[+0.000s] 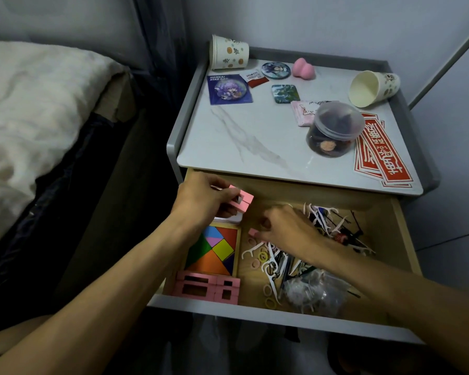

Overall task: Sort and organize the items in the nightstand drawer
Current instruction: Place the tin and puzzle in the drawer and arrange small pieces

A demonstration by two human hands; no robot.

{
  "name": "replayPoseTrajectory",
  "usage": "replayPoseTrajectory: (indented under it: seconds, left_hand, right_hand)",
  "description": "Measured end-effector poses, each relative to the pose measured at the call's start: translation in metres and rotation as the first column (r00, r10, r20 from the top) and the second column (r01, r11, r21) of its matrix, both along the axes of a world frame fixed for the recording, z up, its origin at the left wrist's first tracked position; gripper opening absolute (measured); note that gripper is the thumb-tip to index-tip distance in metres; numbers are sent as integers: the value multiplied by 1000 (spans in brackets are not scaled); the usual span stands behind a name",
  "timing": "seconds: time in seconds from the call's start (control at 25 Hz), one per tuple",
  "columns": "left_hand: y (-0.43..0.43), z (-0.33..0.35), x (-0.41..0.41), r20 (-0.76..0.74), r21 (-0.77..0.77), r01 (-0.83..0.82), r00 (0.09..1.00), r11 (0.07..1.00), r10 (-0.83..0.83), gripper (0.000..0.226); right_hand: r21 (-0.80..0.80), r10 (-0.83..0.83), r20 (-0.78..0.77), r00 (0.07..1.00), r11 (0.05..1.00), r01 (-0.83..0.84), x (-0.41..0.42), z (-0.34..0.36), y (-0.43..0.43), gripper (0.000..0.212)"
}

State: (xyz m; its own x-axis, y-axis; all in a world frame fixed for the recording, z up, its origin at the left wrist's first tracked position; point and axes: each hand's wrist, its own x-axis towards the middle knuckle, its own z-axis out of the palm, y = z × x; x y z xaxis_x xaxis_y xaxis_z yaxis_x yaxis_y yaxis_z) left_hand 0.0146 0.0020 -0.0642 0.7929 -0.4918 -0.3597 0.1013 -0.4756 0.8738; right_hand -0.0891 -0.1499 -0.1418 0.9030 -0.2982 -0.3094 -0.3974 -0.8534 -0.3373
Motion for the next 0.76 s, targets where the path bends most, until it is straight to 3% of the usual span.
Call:
replayPoseTrajectory:
  seconds: [0.12, 0.24, 0.4, 0.48, 0.6, 0.68, 0.76]
  left_hand:
    - [0, 0, 0, 13, -7, 9, 1000, 1000, -9, 17]
    - [0, 0, 0, 14, -9, 14, 1000, 1000, -14, 16]
    - [0, 2, -2, -46, -63, -1, 999, 998, -1, 14]
    - [0, 2, -2, -51, -81, -3, 999, 997, -1, 11]
    - [-4, 1, -7, -58, -92, 38, 997, 995, -43, 8]
    - [-6, 0, -14, -103, -130, 75, 991, 989, -88, 6]
    - [-7, -1, -23, -157, -186, 113, 977, 976, -143, 10]
  right_hand:
    - [-168, 59, -10, 998, 984, -60, 3, -6, 5, 19]
    - [-166, 40, -29, 999, 985, -44, 3, -7, 4, 20]
    - [224, -156, -14, 988, 962, 156, 0, 4, -6, 22]
    - [450, -307, 63, 950, 858, 247, -3, 27, -13, 19]
    - [759, -498, 133, 857, 608, 235, -16, 71, -13, 11]
    - [809, -461, 133, 877, 562, 172, -23, 84, -4, 13]
    - [798, -411, 125, 903, 582, 155, -31, 81, 6, 14]
